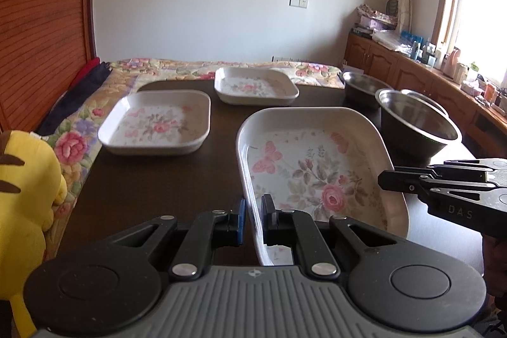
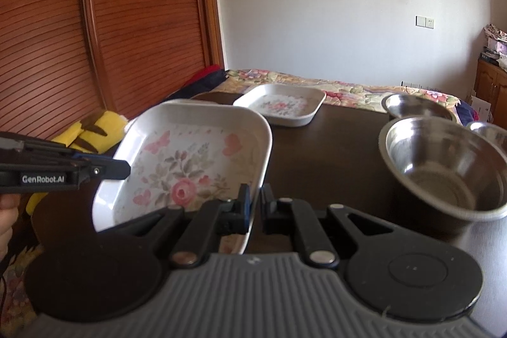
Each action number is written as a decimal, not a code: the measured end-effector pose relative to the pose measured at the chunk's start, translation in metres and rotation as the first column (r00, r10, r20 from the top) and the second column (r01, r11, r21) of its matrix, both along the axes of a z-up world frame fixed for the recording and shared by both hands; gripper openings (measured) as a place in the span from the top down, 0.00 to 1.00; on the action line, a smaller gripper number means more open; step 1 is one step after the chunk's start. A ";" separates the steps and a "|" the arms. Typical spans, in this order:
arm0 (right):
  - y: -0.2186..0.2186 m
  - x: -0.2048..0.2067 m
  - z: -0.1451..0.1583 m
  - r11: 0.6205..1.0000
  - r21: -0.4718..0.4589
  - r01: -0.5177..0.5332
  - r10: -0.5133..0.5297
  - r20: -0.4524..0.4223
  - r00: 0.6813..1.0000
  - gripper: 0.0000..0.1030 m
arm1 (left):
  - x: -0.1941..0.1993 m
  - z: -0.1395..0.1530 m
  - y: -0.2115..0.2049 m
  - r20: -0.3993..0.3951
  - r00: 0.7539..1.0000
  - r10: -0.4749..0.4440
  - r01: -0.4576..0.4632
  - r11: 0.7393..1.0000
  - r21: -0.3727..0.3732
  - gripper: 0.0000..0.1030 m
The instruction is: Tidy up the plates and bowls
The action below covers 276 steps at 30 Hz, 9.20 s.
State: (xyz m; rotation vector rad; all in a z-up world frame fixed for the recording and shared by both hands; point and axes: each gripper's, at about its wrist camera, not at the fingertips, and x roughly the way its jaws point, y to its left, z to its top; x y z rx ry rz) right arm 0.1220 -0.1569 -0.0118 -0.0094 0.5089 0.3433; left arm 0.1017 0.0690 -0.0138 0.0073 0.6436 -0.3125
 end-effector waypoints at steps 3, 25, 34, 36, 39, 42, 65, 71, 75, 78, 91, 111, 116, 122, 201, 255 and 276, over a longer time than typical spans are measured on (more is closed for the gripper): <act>0.000 -0.008 -0.005 1.000 0.001 -0.006 0.006 -0.016 1.000 0.92 | -0.001 -0.005 0.001 -0.012 1.000 0.001 -0.001 1.000 -0.001 0.90; 0.003 -0.020 -0.028 1.000 0.012 -0.004 0.005 -0.093 0.996 0.86 | 0.012 -0.025 0.000 -0.056 0.998 0.007 -0.007 1.000 0.004 0.90; 0.003 -0.019 -0.029 1.000 0.008 -0.004 0.004 -0.094 0.996 0.85 | 0.012 -0.025 -0.001 -0.051 0.999 0.009 -0.009 1.000 0.005 0.90; 0.003 -0.019 -0.029 1.000 0.011 -0.002 0.003 -0.094 0.996 0.85 | 0.012 -0.024 -0.001 -0.049 0.999 0.011 -0.011 1.000 0.007 0.90; 0.002 -0.018 -0.029 1.000 0.013 0.000 0.001 -0.097 0.995 0.85 | 0.011 -0.021 0.001 -0.043 0.999 0.014 -0.014 1.000 0.007 0.90; 0.000 -0.020 -0.024 1.000 0.015 0.007 -0.005 -0.089 0.996 0.85 | 0.011 -0.019 0.001 -0.036 0.999 0.018 -0.018 1.000 0.008 0.90; -0.008 0.001 0.010 1.000 0.024 0.018 -0.018 0.008 1.000 0.85 | 0.029 0.019 0.008 0.084 0.996 0.043 -0.045 0.999 0.026 0.23; -0.004 0.012 0.018 1.000 0.017 0.015 -0.015 0.023 1.000 0.71 | 0.041 0.028 0.014 0.116 0.992 0.048 -0.052 0.998 0.029 0.19; 0.000 0.021 0.024 1.000 0.007 0.010 -0.010 0.036 0.999 0.68 | 0.051 0.033 0.019 0.132 0.990 0.056 -0.062 0.997 0.037 0.17; 0.002 0.029 0.027 1.000 0.004 0.007 -0.007 0.042 0.999 0.62 | 0.060 0.035 0.024 0.137 0.989 0.059 -0.065 0.997 0.039 0.17; 0.027 0.063 0.044 0.999 -0.036 -0.036 0.038 0.063 0.997 0.45 | 0.097 0.038 0.054 0.111 0.992 0.061 -0.065 0.998 0.026 0.13; 0.084 0.125 0.034 0.989 -0.056 -0.139 0.137 -0.044 0.990 0.26 | 0.165 0.017 0.111 0.091 0.990 0.108 -0.115 0.991 0.069 0.09; 0.098 0.138 0.025 0.985 -0.047 -0.167 0.163 -0.092 0.982 0.27 | 0.180 0.001 0.119 0.034 0.994 0.101 -0.103 0.993 0.058 0.28; 0.113 0.157 0.013 0.983 -0.047 -0.177 0.168 -0.155 0.974 0.40 | 0.189 -0.010 0.125 -0.007 0.995 0.098 -0.097 0.994 0.045 0.40; 0.045 0.122 0.030 0.995 -0.006 -0.101 0.100 -0.134 0.986 0.87 | 0.103 0.032 0.029 0.093 0.995 0.048 -0.050 0.999 0.017 0.90; -0.015 0.010 0.003 0.993 0.041 -0.112 0.117 -0.136 0.984 0.87 | -0.001 -0.002 -0.002 -0.001 1.000 -0.020 0.020 1.000 0.024 0.90; -0.010 0.012 0.000 0.994 0.012 -0.105 0.106 -0.149 0.983 0.85 | 0.006 -0.010 -0.002 -0.016 1.000 -0.008 0.009 1.000 0.020 0.89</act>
